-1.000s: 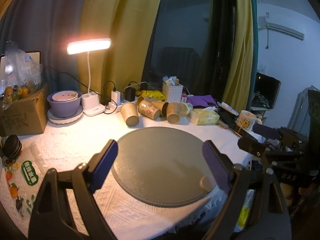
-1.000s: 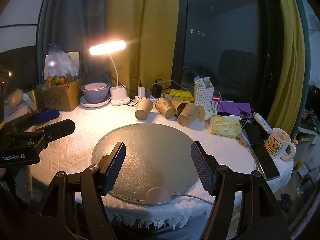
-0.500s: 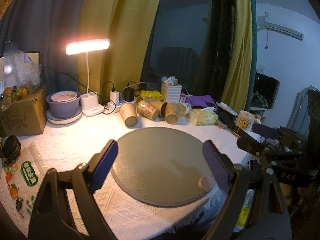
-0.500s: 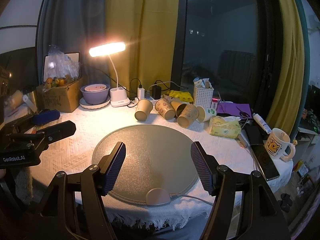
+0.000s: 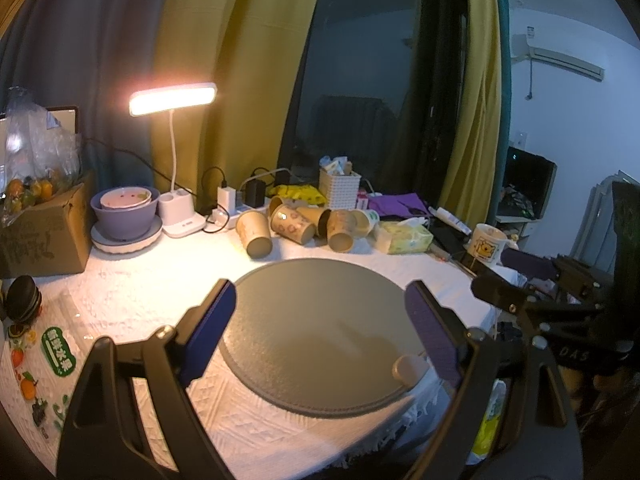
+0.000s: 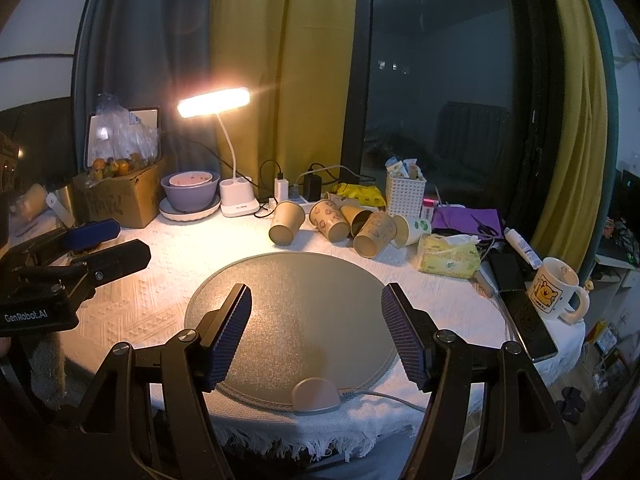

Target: Flip cup upright

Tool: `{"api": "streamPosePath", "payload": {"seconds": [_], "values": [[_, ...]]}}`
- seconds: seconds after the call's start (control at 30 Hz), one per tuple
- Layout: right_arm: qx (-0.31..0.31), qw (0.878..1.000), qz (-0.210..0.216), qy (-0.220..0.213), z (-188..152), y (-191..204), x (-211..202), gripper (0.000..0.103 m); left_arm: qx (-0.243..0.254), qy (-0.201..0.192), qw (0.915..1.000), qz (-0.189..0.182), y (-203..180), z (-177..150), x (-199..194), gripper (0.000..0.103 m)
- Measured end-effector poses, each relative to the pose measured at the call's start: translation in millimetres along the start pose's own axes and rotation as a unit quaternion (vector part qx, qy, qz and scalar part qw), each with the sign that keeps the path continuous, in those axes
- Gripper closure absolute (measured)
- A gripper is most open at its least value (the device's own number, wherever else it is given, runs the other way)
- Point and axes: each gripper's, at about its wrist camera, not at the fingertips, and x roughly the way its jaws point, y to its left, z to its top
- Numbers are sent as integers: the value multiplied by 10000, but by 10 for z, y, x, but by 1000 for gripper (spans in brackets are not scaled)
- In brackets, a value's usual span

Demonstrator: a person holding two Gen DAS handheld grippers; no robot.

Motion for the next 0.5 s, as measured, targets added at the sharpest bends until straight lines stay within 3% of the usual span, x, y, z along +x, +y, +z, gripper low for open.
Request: {"api": "streamPosePath", "payload": {"seconds": [0.5], "values": [[17, 10000, 6, -15, 42, -34, -11, 33, -2, 17, 10000, -14, -17, -32, 8, 16]]}}
